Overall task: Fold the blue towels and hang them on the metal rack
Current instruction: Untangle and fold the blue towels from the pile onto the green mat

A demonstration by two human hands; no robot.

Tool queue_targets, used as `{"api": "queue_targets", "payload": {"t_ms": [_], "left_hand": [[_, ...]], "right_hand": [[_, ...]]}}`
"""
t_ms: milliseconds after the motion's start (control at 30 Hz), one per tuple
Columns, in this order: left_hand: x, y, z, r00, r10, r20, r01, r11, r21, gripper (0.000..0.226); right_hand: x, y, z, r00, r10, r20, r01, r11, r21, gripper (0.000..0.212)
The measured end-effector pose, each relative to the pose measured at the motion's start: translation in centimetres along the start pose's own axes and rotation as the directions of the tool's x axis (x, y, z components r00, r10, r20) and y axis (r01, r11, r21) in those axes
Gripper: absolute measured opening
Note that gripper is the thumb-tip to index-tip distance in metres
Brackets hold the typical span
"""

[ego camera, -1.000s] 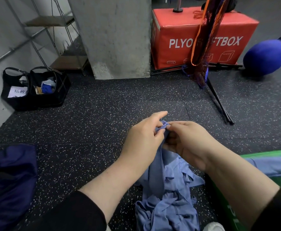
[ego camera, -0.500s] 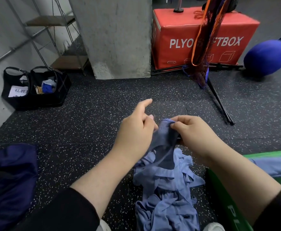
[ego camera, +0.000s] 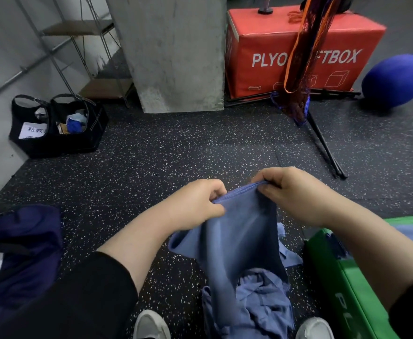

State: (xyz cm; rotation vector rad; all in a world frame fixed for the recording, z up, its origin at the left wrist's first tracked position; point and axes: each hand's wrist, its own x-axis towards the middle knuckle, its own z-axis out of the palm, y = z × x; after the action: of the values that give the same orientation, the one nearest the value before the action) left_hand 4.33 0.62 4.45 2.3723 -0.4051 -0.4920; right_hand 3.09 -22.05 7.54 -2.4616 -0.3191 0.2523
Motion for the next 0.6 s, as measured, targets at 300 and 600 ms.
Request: {"api": "queue_targets", "payload": {"t_ms": [300,600], "left_hand": [[-2.8,-2.9,-1.7,0.989,-0.126,-0.076,0.134,0.985,0.110,0.025],[-3.9,-4.6,-3.5,0.919,-0.205,-0.336,0.307,0.909,0.283,0.018]], "right_hand": [[-0.9,2.0,-0.7,0.983,0.067,-0.173,-0.063,0.998,0.030,0.021],[-1.2,3.4,-0.8,0.956,0.146,-0.255,-0.130,0.988,0.078,0.017]]}}
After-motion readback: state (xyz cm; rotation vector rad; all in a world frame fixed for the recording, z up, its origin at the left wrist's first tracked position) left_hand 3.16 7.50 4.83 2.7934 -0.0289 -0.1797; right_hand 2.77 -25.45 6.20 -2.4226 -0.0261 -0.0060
